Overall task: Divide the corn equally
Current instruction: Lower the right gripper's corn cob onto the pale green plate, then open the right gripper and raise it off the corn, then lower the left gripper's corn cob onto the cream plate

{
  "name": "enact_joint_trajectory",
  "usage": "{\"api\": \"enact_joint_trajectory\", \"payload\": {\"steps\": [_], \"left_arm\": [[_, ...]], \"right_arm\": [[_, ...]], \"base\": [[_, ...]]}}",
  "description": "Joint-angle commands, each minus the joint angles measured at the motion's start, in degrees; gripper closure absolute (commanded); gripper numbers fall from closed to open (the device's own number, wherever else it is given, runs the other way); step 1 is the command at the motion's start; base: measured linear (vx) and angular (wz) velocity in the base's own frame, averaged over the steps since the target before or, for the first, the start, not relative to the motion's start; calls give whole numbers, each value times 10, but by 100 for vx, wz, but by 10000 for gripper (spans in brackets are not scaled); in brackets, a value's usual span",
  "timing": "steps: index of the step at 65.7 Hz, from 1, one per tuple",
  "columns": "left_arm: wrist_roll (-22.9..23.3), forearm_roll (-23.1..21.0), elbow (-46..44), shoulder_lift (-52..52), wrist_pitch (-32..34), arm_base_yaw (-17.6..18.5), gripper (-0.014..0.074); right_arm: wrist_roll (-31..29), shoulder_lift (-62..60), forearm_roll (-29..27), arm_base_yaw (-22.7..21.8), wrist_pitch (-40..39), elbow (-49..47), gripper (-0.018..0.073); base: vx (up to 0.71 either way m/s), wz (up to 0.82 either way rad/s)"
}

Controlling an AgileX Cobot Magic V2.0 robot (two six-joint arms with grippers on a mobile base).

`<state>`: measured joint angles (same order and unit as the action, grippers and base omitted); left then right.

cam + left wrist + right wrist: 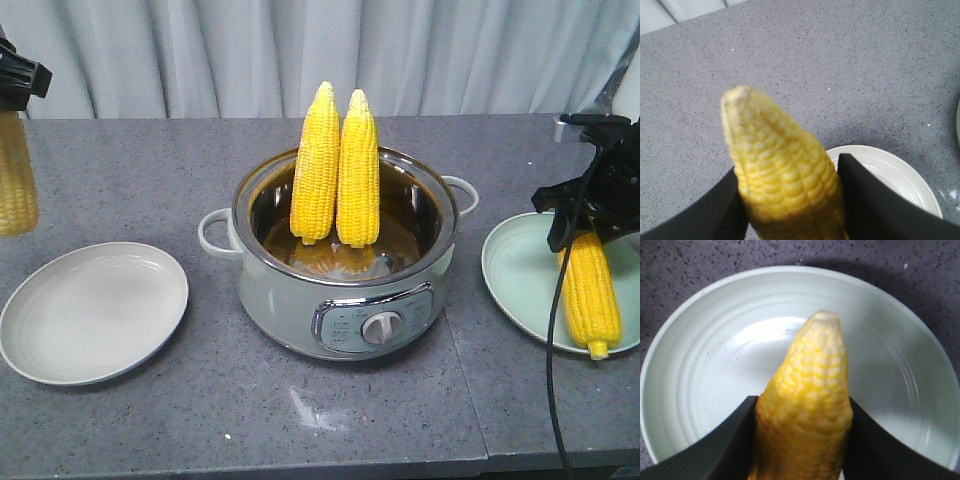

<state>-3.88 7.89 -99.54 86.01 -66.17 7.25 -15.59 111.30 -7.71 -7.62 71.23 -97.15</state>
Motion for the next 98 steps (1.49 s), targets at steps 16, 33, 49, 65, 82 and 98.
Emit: {"api": "enact_joint_trajectory", "payload": {"steps": [16,33,49,65,82,98], "left_arm": [[6,4,-15,-20,29,0,468],[6,4,-15,-20,29,0,468],[6,4,-15,-20,29,0,468],[6,4,-15,-20,29,0,468],[6,4,-15,-20,29,0,468],[6,4,-15,-20,29,0,468]], "right_arm": [[-10,2,-2,-1,21,-19,112],[-9,0,-2,-2,21,-40,104],[5,-46,-4,-2,22,-109,104],[10,-132,-3,-2,22,-118,104],[10,-206,-4,-2,21,-118,104],[10,-231,-14,-2,12,-118,104]], "base": [[0,0],[0,0],[0,0],[0,0],[0,0],[0,0]]}}
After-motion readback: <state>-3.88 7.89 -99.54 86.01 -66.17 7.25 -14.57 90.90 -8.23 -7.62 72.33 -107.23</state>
